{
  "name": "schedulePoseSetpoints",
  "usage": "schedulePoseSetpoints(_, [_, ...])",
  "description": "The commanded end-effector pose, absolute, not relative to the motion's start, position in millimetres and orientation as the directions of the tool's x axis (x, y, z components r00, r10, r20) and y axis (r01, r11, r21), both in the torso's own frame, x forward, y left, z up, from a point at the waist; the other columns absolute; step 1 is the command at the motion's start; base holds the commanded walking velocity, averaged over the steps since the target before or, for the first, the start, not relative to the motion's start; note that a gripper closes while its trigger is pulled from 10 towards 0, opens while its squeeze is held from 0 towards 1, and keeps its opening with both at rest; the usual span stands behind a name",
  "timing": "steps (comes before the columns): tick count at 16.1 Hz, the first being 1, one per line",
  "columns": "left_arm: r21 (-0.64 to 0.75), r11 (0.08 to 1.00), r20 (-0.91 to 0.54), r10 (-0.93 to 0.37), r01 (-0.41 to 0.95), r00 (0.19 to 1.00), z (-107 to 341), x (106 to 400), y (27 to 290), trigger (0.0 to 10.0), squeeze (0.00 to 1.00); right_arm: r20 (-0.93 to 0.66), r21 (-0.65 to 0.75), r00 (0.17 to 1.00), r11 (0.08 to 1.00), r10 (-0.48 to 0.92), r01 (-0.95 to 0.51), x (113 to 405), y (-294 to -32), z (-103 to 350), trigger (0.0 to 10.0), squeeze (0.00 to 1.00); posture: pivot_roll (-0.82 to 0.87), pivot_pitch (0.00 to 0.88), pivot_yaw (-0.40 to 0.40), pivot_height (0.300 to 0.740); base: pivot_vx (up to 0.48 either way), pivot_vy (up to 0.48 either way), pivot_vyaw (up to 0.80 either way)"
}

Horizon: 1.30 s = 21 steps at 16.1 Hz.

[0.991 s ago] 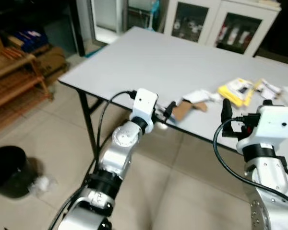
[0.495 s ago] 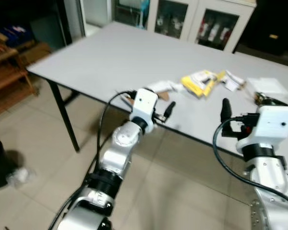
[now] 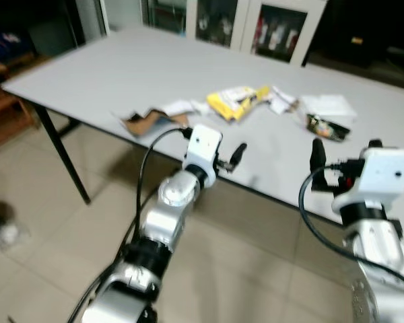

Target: Picking trash to rubbish bin

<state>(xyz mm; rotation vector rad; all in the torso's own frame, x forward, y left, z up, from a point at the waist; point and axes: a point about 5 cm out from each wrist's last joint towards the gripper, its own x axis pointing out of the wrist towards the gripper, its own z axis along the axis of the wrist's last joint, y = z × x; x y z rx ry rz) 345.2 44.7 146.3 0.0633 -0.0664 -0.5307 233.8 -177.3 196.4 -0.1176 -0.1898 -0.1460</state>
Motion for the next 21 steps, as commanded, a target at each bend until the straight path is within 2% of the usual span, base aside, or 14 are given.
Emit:
schedulePoseSetpoints(1, [0.085, 0.864, 0.052, -0.501, 0.496, 0.864, 149.1, 347.0, 46.6, 10.0, 0.0, 0.212, -0.106, 0.967, 0.981, -0.139, 0.164, 232.7, -178.7, 199.6, 10.0, 0.0, 0.09, 0.068, -0.052, 0.74, 0.0, -0.45, 0.0])
schedulePoseSetpoints(15, [0.088, 0.869, 0.045, -0.492, 0.487, 0.869, 148.1, 347.7, 45.8, 10.0, 0.0, 0.22, -0.107, 0.965, 0.98, -0.139, 0.166, 234.1, -180.3, 201.6, 10.0, 0.0, 0.09, 0.066, -0.056, 0.74, 0.0, -0.431, 0.0])
schedulePoseSetpoints(21, [0.066, 0.881, 0.061, -0.472, 0.468, 0.88, 149.9, 349.2, 47.8, 10.0, 0.0, 0.217, -0.109, 0.967, 0.981, -0.136, 0.163, 235.0, -181.3, 201.5, 10.0, 0.0, 0.09, 0.065, -0.058, 0.74, 0.0, 0.0, -0.08])
